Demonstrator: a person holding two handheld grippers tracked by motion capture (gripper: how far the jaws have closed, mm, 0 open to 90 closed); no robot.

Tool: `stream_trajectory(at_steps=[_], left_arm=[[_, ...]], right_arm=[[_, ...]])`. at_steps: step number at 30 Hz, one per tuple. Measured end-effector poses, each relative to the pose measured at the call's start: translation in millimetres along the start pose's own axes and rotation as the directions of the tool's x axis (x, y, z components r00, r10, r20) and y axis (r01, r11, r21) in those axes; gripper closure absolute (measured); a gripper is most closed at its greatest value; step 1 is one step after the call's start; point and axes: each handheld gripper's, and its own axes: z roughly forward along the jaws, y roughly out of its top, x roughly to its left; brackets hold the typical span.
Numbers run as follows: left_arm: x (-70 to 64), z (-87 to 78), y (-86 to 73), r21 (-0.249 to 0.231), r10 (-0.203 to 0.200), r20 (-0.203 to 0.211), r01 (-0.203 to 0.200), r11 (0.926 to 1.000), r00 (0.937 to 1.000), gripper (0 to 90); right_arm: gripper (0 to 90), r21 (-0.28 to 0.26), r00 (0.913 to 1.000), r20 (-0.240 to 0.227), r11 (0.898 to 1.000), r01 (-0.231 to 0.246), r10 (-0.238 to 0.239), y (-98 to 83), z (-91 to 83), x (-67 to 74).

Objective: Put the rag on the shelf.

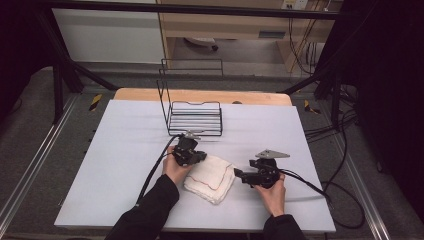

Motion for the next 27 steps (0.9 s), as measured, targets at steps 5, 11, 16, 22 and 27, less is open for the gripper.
stream_trajectory(at_steps=[5, 11, 16, 22, 27], left_arm=[[3.8, -6.1, -14.0, -0.031, -0.034, -0.005, 0.033, 0.999, 0.9994, 82.8], [4.0, -2.3, -18.7, -0.04, -0.018, -0.015, 0.018, 0.999, 0.9997, 82.1], [4.1, -0.5, -19.0, -0.039, -0.015, -0.021, 0.015, 0.9991, 0.9997, 81.2], [2.4, -0.1, -19.4, -0.039, 0.01, -0.031, -0.011, 0.9992, 0.9995, 80.8], [2.7, 0.0, -19.3, -0.039, 0.01, -0.027, -0.011, 0.9992, 0.9996, 80.6]], right_arm=[[27.9, 0.005, 0.9997, 0.022, 1.0, -0.007, 0.007, 5.7, 13.1, 3.0], [34.5, -0.011, 0.9973, 0.016, 0.997, -0.072, 0.072, 11.5, 27.3, 2.8], [39.4, 0.016, 0.999, 0.028, 0.999, -0.034, 0.034, 12.0, 32.4, 6.8], [46.8, 0.036, 0.9988, 0.04, 0.999, -0.029, 0.028, 11.0, 36.3, 11.9], [53.5, 0.038, 0.9988, 0.029, 0.998, -0.04, 0.039, 9.4, 35.6, 14.4]])
